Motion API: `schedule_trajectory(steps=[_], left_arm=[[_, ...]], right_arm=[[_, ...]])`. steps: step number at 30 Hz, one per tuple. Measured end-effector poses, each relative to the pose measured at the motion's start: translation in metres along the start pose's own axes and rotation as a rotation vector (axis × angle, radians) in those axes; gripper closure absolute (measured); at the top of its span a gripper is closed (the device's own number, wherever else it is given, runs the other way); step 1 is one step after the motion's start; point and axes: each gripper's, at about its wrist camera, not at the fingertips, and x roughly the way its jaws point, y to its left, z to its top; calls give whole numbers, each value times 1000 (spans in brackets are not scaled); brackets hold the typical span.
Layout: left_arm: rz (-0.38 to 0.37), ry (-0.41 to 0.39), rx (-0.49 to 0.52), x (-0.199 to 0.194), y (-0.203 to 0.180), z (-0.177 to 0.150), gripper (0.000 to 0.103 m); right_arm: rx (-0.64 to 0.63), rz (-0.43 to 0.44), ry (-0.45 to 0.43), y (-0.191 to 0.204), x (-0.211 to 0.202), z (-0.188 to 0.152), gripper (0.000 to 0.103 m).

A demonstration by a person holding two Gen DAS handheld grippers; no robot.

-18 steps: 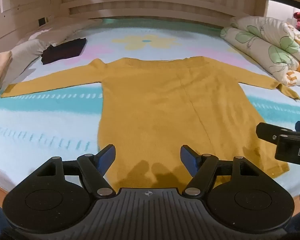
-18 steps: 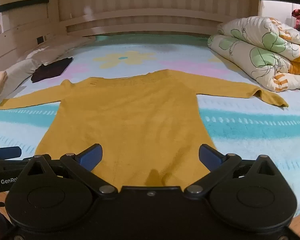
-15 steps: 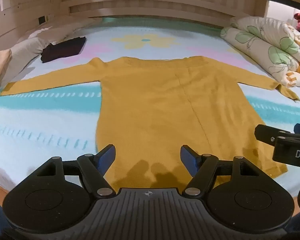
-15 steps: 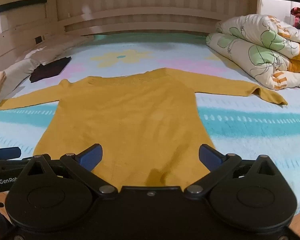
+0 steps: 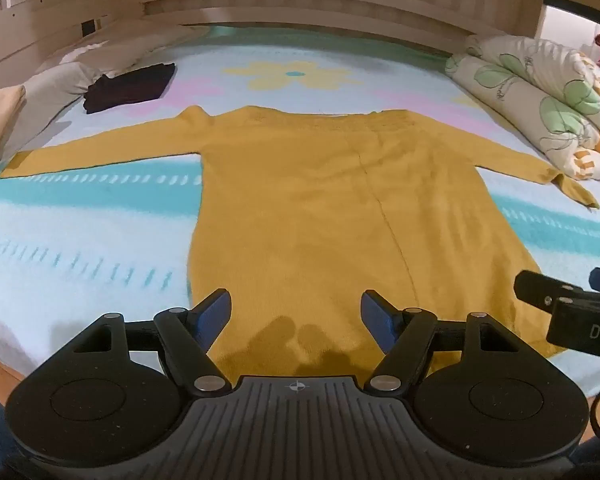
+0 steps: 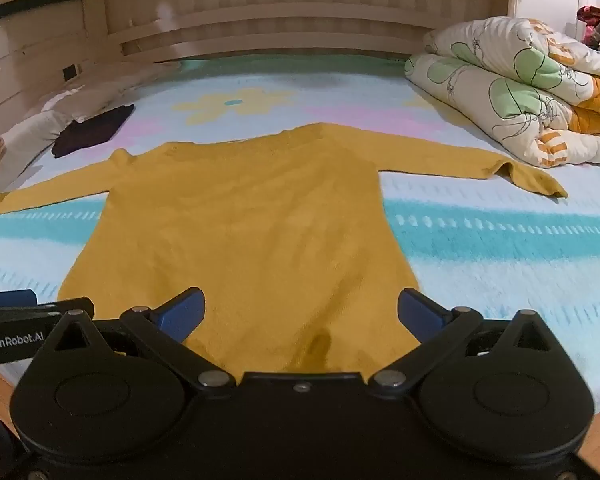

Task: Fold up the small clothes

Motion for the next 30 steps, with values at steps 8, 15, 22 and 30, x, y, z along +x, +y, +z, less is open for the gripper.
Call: schedule_trajectory(steps=[8,15,22,30], left_arm=[[12,5,1,0,1,2,33],[18,10,-3,0,1,3,33],[20,11,-4,-1,3,4,33],[19,13,-5,-1,5,4,33]], right_arm=[[-18,-9,47,0,6,-3,1],[-26,-12,64,-1,8,-5,1],[-26,-12,66,0,9,-4,1],[-29,-14,65,0,9,-4,1]])
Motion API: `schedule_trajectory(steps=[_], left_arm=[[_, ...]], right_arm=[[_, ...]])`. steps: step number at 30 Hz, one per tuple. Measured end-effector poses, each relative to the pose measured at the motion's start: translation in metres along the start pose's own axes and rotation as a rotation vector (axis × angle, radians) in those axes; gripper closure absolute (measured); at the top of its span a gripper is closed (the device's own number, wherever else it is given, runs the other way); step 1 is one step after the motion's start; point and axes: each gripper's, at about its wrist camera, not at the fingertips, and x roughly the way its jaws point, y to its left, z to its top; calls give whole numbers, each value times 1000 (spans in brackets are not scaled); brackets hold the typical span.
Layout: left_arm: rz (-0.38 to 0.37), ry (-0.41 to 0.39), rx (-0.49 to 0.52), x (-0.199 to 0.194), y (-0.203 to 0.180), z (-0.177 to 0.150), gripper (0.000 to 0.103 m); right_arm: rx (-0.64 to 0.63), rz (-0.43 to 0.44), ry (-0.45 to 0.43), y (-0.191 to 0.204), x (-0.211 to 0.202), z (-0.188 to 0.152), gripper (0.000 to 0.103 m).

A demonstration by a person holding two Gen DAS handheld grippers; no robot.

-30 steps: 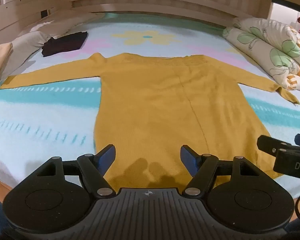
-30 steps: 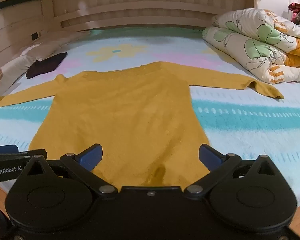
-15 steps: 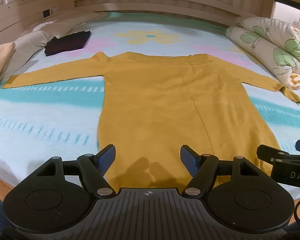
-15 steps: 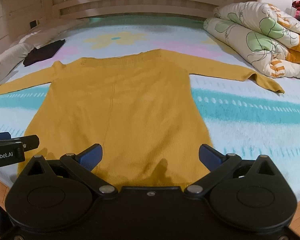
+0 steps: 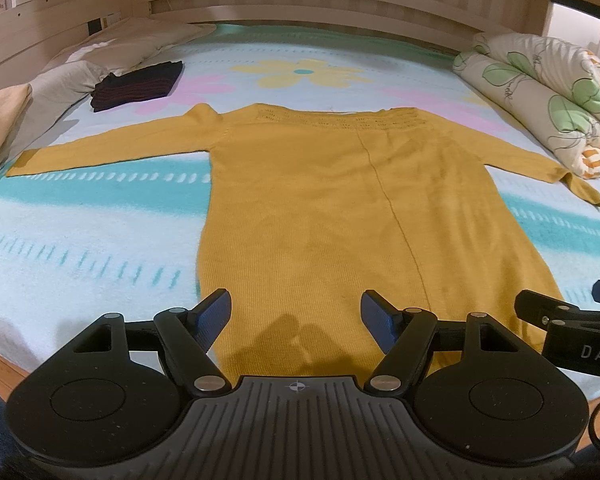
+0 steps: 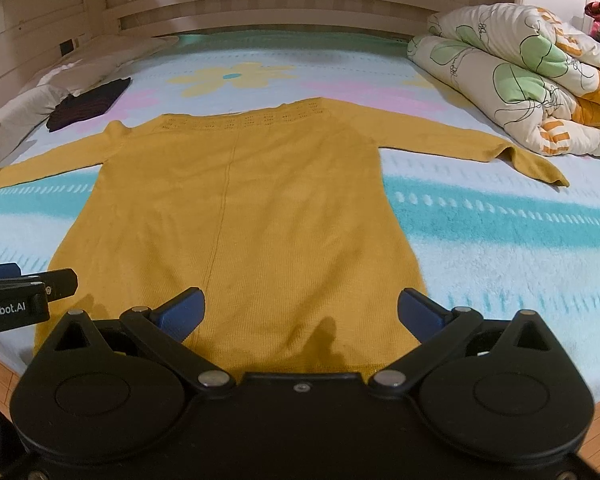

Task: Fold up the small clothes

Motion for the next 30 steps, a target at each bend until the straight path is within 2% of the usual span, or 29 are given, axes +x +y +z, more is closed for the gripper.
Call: schedule_trajectory(steps=[30], left_arm=[[-1,13,-3,2,1,0,33]], right_arm=[[-6,2,2,2,0,0,1]])
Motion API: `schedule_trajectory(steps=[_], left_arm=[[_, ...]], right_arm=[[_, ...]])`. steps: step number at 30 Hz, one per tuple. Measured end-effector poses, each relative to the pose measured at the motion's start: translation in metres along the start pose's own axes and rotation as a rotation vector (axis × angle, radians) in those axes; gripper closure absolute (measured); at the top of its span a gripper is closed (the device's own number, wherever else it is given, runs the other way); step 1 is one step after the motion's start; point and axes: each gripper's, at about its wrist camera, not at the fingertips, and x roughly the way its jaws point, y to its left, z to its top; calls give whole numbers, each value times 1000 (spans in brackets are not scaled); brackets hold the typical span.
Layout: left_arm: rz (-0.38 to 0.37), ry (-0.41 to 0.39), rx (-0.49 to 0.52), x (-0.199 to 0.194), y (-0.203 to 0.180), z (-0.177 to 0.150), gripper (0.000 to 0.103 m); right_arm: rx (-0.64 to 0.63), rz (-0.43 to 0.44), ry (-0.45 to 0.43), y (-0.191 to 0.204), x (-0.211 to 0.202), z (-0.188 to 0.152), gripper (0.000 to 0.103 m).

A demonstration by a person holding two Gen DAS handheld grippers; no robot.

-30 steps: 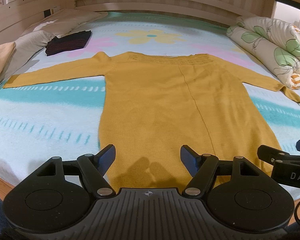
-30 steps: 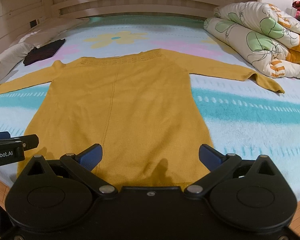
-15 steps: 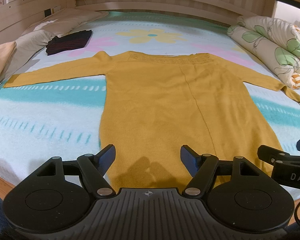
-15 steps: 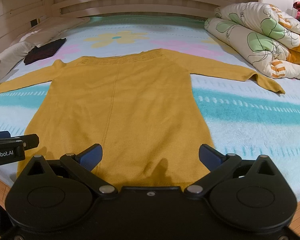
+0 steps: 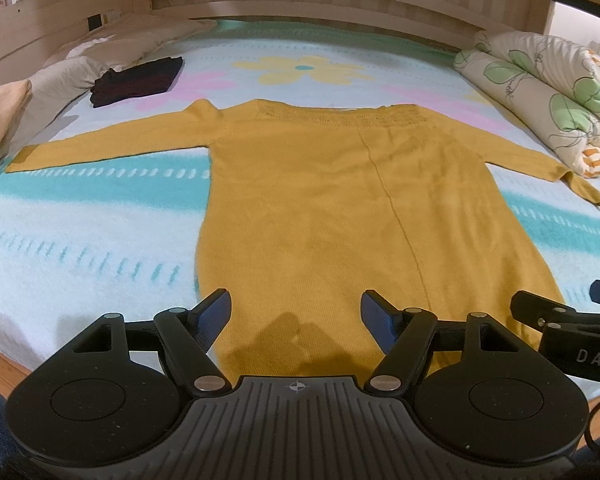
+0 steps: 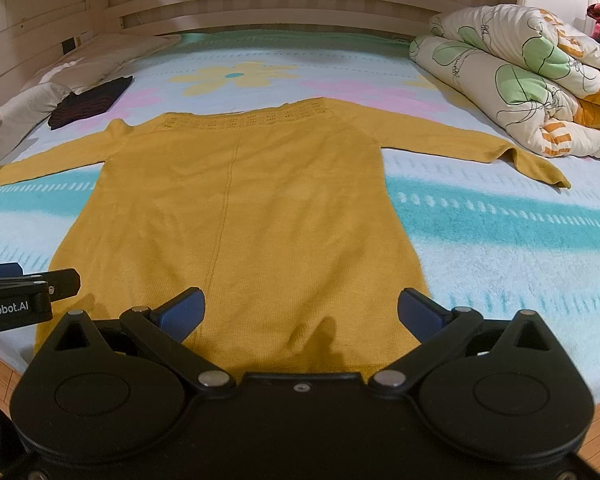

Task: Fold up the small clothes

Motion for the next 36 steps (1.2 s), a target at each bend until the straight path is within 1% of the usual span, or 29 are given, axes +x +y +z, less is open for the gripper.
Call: schedule_trajectory(steps=[13,24,28,31,36], left_arm=[[8,13,-15,2,0,0,33],[11,47,-22,11,4,0,33],[15,60,-8,15,3,0,33],[17,72,-3,17,3,-2,34],[11,80,-6,19,4,-1,38]], right_arm=[[-7,-1,13,2,1,0,1],[-7,-11,41,2,7,-1,1],[-3,-10,50,2,9,1,1],[2,-6,55,1,10,1,1],[9,-9,63,1,13,3,1]])
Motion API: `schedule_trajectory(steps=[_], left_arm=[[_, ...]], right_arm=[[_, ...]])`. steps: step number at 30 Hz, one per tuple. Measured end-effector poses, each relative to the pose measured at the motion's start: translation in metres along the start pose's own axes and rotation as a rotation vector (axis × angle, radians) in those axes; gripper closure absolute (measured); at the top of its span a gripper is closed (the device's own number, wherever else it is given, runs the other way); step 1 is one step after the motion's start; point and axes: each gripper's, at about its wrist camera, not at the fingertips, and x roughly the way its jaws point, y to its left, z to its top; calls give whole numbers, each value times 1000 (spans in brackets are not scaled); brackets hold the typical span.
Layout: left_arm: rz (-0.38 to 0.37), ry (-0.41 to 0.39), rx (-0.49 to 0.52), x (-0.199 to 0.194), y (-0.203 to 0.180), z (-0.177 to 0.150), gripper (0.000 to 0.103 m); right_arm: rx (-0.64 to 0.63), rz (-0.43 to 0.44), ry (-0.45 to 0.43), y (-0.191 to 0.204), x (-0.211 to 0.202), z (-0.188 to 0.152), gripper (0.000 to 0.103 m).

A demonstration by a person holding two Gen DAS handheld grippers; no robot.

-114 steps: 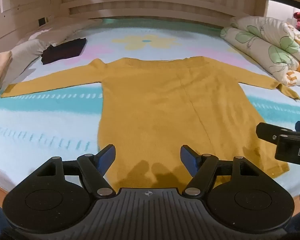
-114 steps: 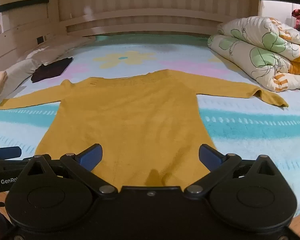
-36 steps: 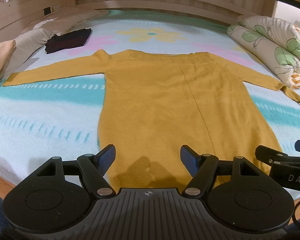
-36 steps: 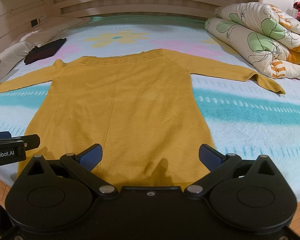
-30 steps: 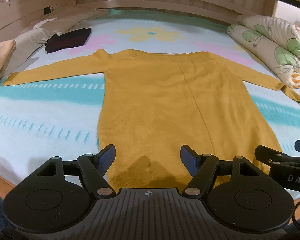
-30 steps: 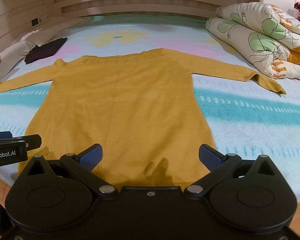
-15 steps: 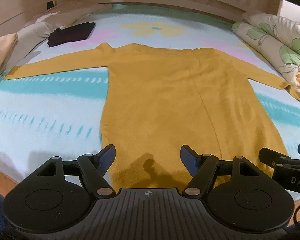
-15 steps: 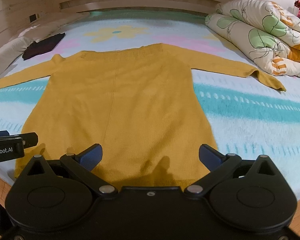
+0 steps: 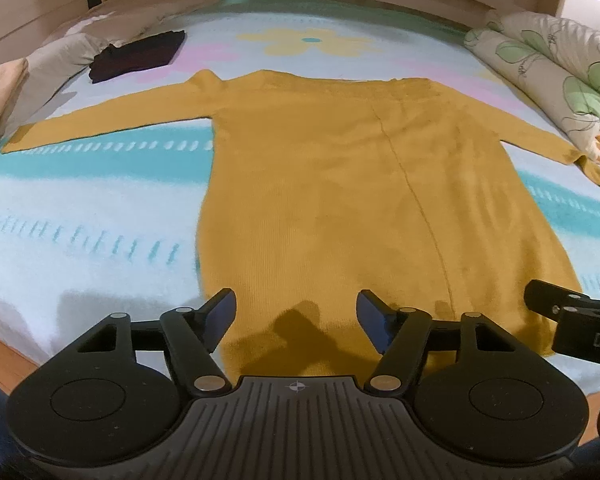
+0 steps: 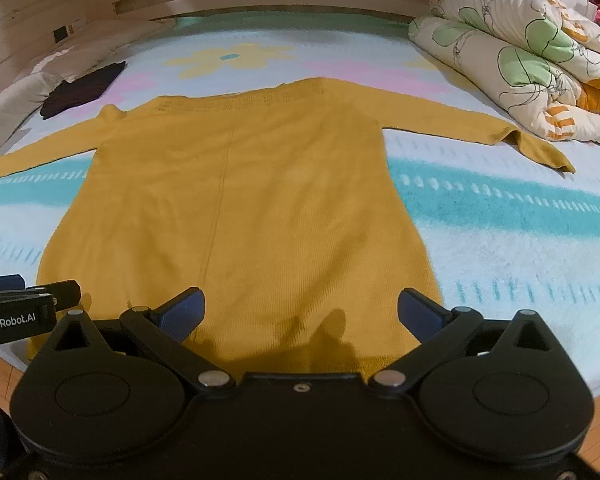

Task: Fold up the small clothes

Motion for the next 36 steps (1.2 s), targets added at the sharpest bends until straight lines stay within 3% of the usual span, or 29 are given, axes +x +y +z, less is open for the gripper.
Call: schedule_trajectory(steps=[3,7,15,18,22,23,26,30,31,36], left_arm=[[-16,13,2,2,0,2,43],[-18,23,-1,5,1,7,52],[-2,-5,45,5,-4,47,53],[-26,-14,54,10,-6,71,53],[-23,-56,74,17,-15,106,53],[-23,-63,77,19,-17,114,53],[-34,-82,85,27,-26,138,53],[-42,-115,108,38,-42,164,53],[-42,-125,118,41,-46,169,53],[-23,-166,180,60,-68,182,53]], right_arm=[[-3,-10,18,4,2,3,1],[30,72,27,2,3,5,1],[239,309,147,-24,9,30,3],[298,334,183,-43,12,48,4],[309,297,155,-79,9,87,4],[320,269,128,-105,9,109,4],[339,238,98,-131,12,128,4],[391,133,34,-186,29,159,4],[436,95,8,-218,40,167,4],[545,3,-29,-285,68,172,8]])
